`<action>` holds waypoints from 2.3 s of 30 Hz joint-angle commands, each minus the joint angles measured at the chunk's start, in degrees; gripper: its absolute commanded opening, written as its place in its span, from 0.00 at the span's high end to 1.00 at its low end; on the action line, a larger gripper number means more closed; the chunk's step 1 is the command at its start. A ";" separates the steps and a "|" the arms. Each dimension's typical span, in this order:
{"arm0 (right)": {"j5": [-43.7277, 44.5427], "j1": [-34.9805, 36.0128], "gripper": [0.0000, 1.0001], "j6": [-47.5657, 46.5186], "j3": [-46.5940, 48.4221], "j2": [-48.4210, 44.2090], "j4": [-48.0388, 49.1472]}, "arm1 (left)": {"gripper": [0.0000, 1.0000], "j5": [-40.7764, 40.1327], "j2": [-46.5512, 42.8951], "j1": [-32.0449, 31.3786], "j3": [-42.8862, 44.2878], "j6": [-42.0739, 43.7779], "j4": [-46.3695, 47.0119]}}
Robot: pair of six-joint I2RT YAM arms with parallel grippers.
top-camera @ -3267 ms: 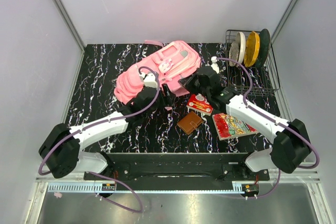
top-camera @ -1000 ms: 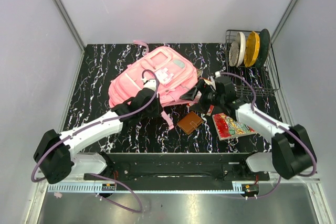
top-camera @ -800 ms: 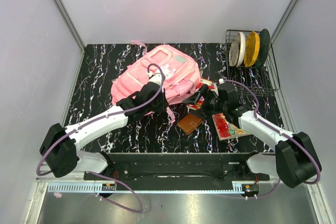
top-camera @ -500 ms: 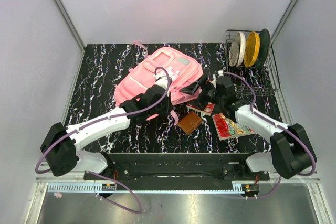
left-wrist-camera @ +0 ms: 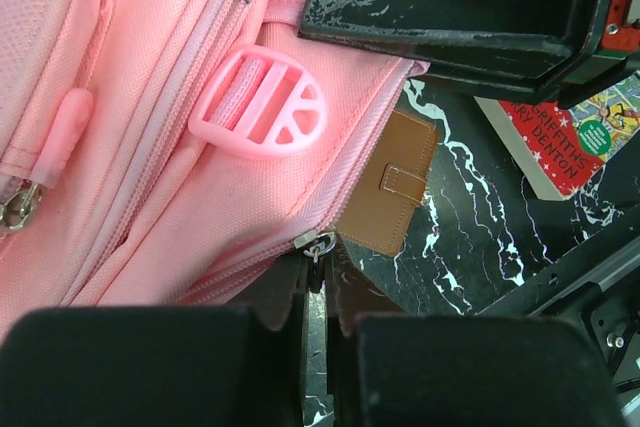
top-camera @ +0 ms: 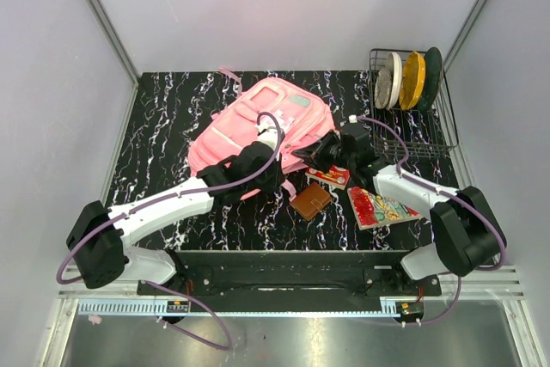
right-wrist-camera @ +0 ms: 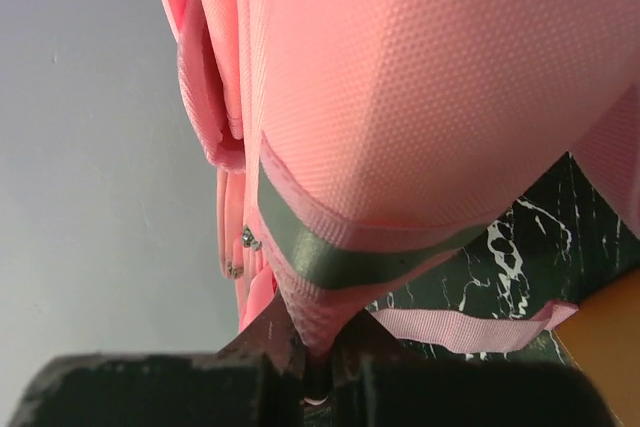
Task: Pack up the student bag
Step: Unzip the student bag at the center of the board.
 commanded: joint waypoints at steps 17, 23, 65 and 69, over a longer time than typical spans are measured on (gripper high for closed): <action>-12.20 -13.43 1.00 -21.01 23.88 15.01 -11.42 | 1.00 -12.81 -24.31 -1.08 -13.97 -7.39 -12.47; -19.77 -13.52 0.23 -18.38 18.89 13.19 -6.76 | 1.00 -11.14 -22.41 -1.16 -11.71 -6.95 -9.40; -13.35 0.71 0.54 1.93 -2.65 -4.23 14.33 | 1.00 -5.94 -3.94 -4.42 -0.36 -2.38 1.68; -14.13 0.71 0.50 3.06 -3.88 -4.41 15.90 | 1.00 -5.59 -3.41 -4.68 -0.27 -1.42 1.86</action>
